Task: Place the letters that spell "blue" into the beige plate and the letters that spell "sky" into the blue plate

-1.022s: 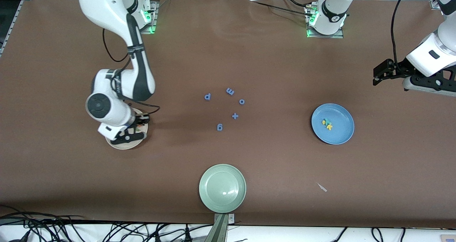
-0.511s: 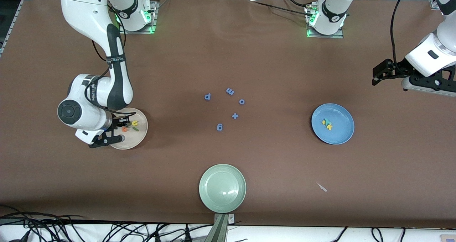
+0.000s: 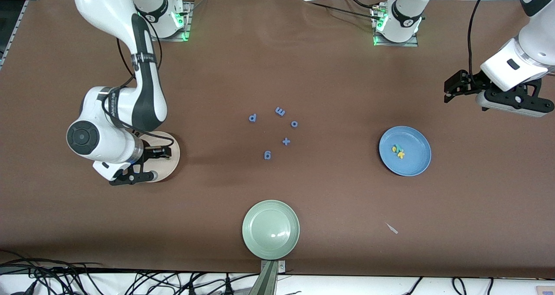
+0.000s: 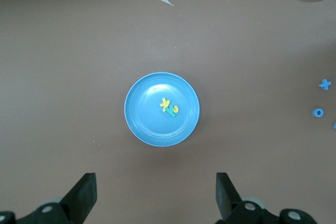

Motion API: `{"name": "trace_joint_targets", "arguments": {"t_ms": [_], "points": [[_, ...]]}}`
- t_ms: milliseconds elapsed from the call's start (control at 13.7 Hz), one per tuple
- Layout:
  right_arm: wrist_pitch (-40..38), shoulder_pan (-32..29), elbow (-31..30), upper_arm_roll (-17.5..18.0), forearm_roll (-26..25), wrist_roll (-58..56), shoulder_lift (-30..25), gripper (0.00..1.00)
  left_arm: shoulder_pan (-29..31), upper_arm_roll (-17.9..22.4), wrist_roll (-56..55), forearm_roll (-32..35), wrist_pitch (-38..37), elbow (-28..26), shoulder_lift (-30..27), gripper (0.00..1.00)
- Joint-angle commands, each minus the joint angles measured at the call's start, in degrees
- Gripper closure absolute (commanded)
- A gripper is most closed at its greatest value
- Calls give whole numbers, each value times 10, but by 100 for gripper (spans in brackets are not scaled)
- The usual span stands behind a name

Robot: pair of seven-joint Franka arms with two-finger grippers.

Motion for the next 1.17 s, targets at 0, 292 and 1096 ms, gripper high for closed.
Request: {"name": "trace_joint_targets", "arguments": {"t_ms": [0,292,1096], "points": [[-54,0,61,-7,-14,19,-8,0,-1,-2,0,14,-6,18,8,0],[-118,0,121,-47,-16,10,-15,0,-1,-9,0,14,-6,21,8,0],[-172,-264,11,300,-214,31,-274,0,4,-8,0,14,-13,22,8,0]]}}
